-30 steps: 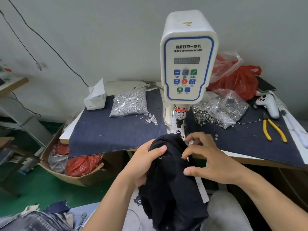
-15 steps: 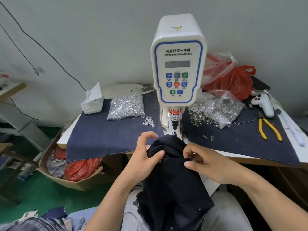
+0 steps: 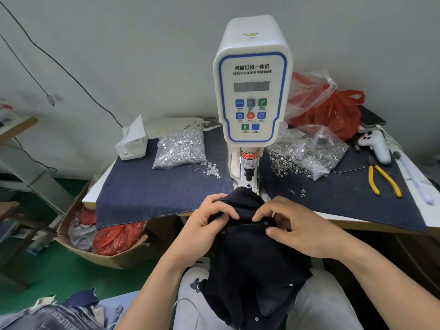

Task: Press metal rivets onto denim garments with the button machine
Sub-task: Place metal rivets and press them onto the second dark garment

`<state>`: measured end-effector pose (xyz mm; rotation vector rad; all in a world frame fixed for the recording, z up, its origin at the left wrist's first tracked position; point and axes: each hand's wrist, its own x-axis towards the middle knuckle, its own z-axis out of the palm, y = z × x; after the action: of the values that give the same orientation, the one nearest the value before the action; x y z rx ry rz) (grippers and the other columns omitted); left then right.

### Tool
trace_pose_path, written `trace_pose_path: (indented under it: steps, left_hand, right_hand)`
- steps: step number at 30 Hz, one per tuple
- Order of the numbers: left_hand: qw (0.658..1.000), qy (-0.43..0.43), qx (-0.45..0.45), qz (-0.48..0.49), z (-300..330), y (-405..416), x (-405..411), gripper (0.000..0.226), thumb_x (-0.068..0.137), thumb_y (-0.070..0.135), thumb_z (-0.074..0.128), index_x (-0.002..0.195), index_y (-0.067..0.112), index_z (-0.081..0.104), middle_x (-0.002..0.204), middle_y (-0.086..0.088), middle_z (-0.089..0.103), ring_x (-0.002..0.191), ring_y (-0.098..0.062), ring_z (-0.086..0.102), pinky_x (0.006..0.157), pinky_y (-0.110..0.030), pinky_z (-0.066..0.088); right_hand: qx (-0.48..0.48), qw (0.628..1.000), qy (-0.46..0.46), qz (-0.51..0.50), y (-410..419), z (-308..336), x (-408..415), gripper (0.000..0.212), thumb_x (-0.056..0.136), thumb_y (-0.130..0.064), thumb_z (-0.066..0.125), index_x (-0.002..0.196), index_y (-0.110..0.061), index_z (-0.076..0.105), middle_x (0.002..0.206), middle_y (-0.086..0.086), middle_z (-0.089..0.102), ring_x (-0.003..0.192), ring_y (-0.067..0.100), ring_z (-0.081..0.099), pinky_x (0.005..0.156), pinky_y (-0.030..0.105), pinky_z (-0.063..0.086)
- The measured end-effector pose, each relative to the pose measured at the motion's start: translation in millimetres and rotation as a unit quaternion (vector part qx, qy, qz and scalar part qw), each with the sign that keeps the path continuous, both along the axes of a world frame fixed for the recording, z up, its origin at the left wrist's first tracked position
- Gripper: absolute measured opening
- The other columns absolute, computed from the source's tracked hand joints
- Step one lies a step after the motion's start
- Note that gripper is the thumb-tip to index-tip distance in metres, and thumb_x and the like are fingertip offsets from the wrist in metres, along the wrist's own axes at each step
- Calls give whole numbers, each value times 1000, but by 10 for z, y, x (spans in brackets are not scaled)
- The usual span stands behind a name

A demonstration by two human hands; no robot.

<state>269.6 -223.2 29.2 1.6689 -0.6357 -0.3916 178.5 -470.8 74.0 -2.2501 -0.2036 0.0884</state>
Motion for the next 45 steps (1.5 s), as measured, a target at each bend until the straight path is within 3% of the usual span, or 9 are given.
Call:
trace_pose_path:
  steps: [5,11,16,23,26,30,34,39,45]
  left_hand:
    - [995,-18,94,-33,58,-82,4,43,107,6,50,97,34,81,136,29,48,133,6,50,98,-8,42]
    - [969,-82,208,-106,91,-99,-50,18,89,64,73,98,49,75,146,25,33,137,8,39,114,-25,36]
    - [976,-188,110,-17,109,-188,-92,15,96,53,69,87,45,77,163,24,28,156,-10,16,120,-26,19]
    - [989,90,-115,0,-1,-339,-142,35,100,43,66,113,12,78,127,-8,74,121,-25,67,102,-37,49]
    - [982,159,-103,25,-149,-337,-90,49,95,53,70,103,4,66,99,-12,67,94,-26,60,87,-38,46]
    - [971,224,-78,32,-205,-371,-6,45,94,53,70,95,9,61,93,-9,58,91,-23,50,76,-31,44]
    - [965,240,-58,90,-187,-565,137,34,97,46,57,84,18,73,93,6,72,91,-19,67,76,-26,53]
    - [979,76,36,184,-191,-684,332,37,107,38,52,73,24,43,71,11,44,71,-8,40,65,-25,36]
    - [977,-30,113,177,-179,-716,432,38,113,29,44,77,17,43,73,11,44,67,-3,40,63,-19,36]
  right_hand:
    - [-54,998,20,-8,6,-47,53,17,89,-31,78,85,-41,64,98,-10,56,82,1,53,74,12,38]
    - [45,999,4,-15,-102,-28,45,13,98,-17,67,91,-25,59,109,-8,56,86,6,52,79,16,40]
    - [70,995,-33,57,-168,-115,0,11,100,-15,65,96,-21,57,117,-15,59,111,11,51,93,21,39]
    - [62,996,44,42,-182,-202,219,7,102,-32,62,96,-33,65,92,-9,66,88,0,55,80,20,43]
    - [82,997,11,8,-233,-286,240,13,100,-38,62,88,-34,65,101,-14,63,101,3,51,89,16,39]
    - [264,962,68,-16,-191,-421,289,27,102,-32,59,77,-22,59,75,-11,48,72,5,41,68,19,37]
    - [233,962,91,-112,-83,-509,555,36,105,-41,55,72,-28,60,71,-7,52,70,8,44,65,30,35]
    - [164,966,32,-196,-76,-593,827,44,101,-42,61,61,-24,59,57,-15,48,54,1,39,50,17,30]
    - [175,955,21,-240,-83,-690,889,36,100,-44,62,74,-20,69,60,-12,56,58,4,46,57,25,36]
